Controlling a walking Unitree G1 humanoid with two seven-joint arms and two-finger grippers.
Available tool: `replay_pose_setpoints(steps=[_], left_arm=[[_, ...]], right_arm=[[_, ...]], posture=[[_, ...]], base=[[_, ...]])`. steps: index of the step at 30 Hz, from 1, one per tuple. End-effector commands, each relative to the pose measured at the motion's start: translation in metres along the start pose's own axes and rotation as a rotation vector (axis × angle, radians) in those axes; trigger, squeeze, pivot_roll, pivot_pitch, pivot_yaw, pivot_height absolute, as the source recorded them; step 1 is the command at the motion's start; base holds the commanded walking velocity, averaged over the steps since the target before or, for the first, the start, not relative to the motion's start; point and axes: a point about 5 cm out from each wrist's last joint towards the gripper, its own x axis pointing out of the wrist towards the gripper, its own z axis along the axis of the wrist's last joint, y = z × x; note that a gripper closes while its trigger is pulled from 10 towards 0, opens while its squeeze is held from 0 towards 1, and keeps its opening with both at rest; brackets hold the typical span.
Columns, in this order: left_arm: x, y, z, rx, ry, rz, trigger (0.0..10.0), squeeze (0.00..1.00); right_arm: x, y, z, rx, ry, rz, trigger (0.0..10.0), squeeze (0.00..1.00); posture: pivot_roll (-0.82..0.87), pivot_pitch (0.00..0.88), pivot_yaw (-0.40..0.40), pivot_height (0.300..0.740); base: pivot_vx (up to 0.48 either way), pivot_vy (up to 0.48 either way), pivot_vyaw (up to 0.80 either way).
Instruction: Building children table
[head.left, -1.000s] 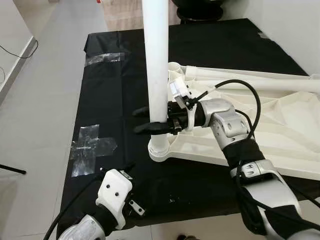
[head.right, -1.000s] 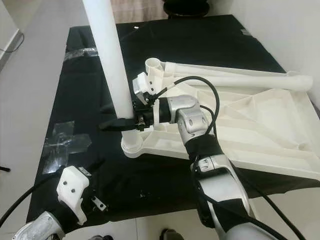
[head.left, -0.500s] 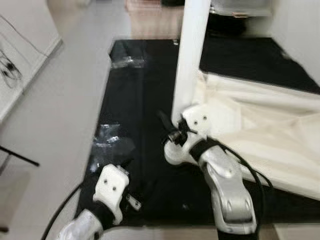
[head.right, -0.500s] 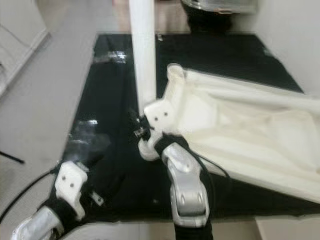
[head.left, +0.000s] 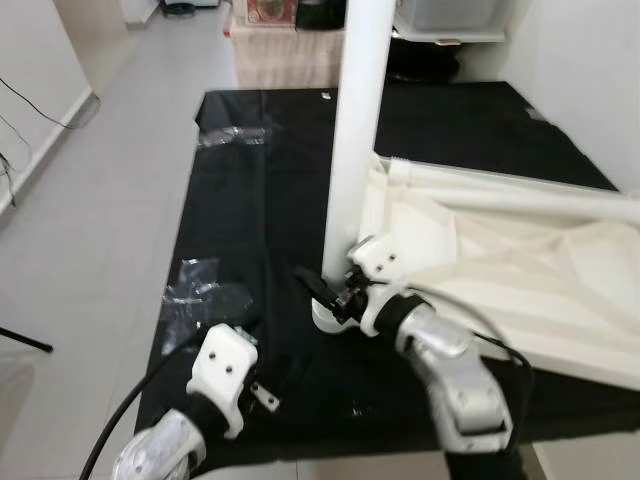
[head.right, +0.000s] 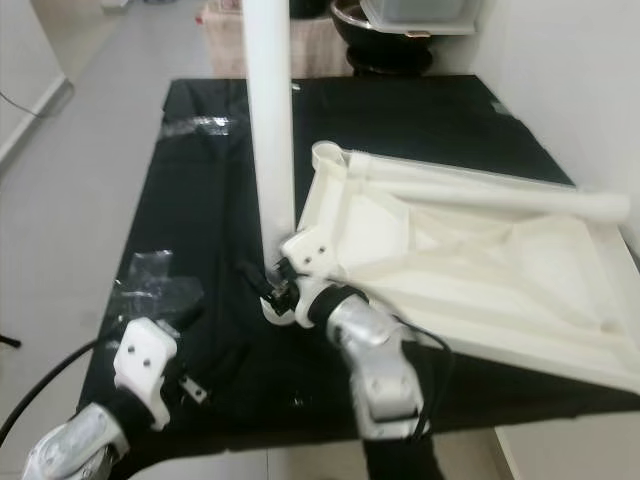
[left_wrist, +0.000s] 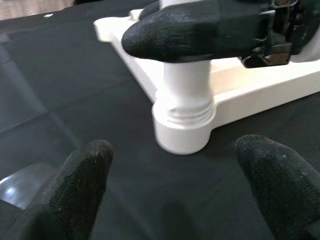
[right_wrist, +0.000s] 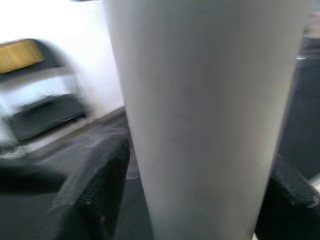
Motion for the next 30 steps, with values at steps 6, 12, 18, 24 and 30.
replay_pose_setpoints(steps=[6, 12, 18, 24, 30], left_arm=[[-0.005, -0.007, -0.001, -0.022, 0.017, -0.011, 10.0, 0.0], [-0.013, -0.014, 0.003, -0.029, 0.02, -0.016, 10.0, 0.0], [-0.02, -0.02, 0.006, -0.035, 0.026, -0.025, 10.0, 0.0], [-0.024, -0.023, 0.008, -0.032, 0.031, -0.023, 10.0, 0.0], [-0.026, -0.023, 0.008, -0.032, 0.038, -0.023, 10.0, 0.0]], right_arm=[[0.009, -0.018, 0.014, -0.075, -0.022, 0.286, 10.0, 0.0], [0.025, -0.041, 0.049, -0.092, -0.043, 0.476, 10.0, 0.0], [0.034, -0.048, 0.07, -0.056, -0.041, 0.657, 10.0, 0.0], [0.036, -0.053, 0.073, -0.019, -0.049, 0.739, 0.0, 0.0], [0.028, -0.058, 0.067, -0.034, -0.033, 0.734, 0.0, 0.0]], posture=[[0.07, 0.195, -0.045, 0.74], [0.1, 0.238, -0.056, 0.74], [0.13, 0.267, -0.071, 0.74], [0.14, 0.285, -0.07, 0.74], [0.11, 0.278, -0.073, 0.74]], base=[[0.0, 0.0, 0.0], [0.0, 0.0, 0.0], [0.0, 0.0, 0.0], [0.0, 0.0, 0.0], [0.0, 0.0, 0.0]])
